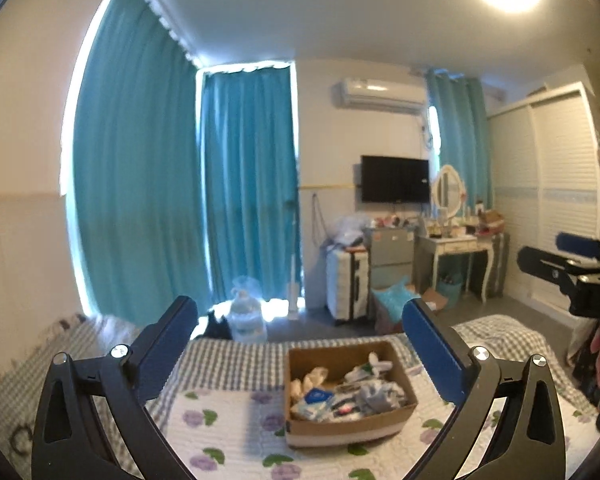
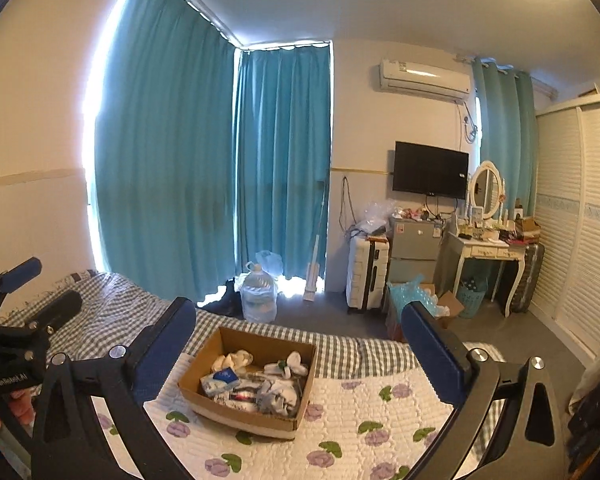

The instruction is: Organize soft objects

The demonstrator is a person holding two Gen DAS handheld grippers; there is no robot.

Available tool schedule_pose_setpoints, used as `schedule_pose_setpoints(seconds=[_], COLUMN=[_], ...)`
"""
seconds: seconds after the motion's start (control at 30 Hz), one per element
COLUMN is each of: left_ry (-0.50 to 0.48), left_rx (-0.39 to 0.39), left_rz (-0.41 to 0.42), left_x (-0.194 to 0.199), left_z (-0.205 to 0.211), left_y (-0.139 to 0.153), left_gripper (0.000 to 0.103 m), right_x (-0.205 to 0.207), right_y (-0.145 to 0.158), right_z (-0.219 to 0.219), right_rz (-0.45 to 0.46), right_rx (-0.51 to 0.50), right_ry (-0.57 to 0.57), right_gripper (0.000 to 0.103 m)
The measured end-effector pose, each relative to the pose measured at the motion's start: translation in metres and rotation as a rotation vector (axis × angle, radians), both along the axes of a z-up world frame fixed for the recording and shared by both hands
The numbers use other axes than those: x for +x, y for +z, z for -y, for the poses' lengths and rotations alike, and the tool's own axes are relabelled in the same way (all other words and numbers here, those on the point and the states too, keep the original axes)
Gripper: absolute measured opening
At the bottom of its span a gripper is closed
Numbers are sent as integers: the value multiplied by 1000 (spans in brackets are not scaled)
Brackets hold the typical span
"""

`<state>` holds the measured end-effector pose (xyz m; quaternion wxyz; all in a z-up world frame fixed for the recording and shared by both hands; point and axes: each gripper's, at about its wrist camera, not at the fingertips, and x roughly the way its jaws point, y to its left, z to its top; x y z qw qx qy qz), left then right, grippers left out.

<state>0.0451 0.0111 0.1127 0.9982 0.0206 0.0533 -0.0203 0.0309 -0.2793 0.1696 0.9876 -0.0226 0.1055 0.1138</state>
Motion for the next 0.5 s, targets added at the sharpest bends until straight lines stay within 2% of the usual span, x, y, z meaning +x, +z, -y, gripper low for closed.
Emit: schedule_pose_setpoints(seconds=[0.2,0.33,0.5], left_ry=[53,84,89], left_rx=[-55,-54,-47], left_rz=[-39,-73,-118], left_x=[7,18,27], left_z=[-9,-13,-14], left_y=[-48,-87,-130], left_gripper=[103,103,103], right_x=[12,36,57], right_y=[-74,-133,-173], right_z=[0,-5,-11], right_rz=[-35,-91,-165], right_rx=[43,31,11], right_ry=[-8,-31,-32], right_gripper=[103,103,103])
